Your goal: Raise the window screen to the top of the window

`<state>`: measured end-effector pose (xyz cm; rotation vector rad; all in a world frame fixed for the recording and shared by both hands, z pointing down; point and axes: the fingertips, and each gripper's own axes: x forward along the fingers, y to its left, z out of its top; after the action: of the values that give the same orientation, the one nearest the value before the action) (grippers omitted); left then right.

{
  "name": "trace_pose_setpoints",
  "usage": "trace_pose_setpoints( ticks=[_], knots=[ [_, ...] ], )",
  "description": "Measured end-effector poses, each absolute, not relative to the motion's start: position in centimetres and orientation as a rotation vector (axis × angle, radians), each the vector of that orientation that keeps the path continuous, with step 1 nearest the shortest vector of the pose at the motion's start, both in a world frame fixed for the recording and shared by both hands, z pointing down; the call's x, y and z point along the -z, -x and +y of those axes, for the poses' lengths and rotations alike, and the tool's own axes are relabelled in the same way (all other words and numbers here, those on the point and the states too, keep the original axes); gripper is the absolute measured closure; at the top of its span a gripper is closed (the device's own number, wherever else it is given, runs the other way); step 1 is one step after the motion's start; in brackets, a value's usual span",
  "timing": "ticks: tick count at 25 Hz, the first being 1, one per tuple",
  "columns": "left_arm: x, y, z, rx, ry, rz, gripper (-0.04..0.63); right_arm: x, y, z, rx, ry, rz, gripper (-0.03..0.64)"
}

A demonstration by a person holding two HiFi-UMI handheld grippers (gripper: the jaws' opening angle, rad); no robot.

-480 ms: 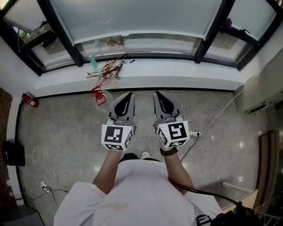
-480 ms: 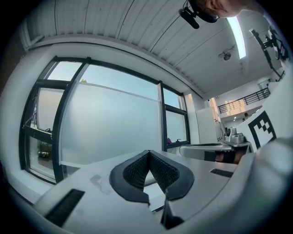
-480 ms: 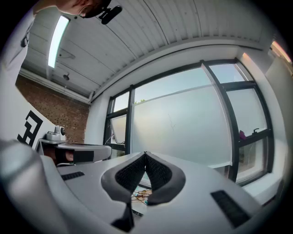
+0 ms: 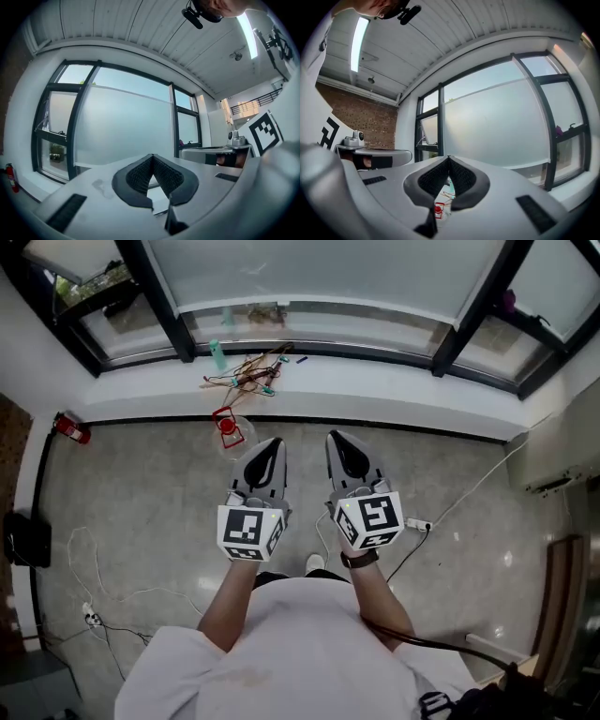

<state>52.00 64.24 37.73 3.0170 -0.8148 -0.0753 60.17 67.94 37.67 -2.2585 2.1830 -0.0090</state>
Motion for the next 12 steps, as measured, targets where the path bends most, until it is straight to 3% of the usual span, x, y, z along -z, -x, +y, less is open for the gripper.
trace_pose_setpoints(
  ticks=[4,12],
  knots=[
    [-37.3,-44.3,60.7,0.059,-2.970,-0.969,0.595,-37.3,-51.6,62.7,0.060,2.072,2.332,0.615],
    [-38.7,-21.9,52.8,0.058,-2.704,-1.517,0.595,-38.3,-28.5,53.5,0.055,1.552,2.741,0.615]
  ],
)
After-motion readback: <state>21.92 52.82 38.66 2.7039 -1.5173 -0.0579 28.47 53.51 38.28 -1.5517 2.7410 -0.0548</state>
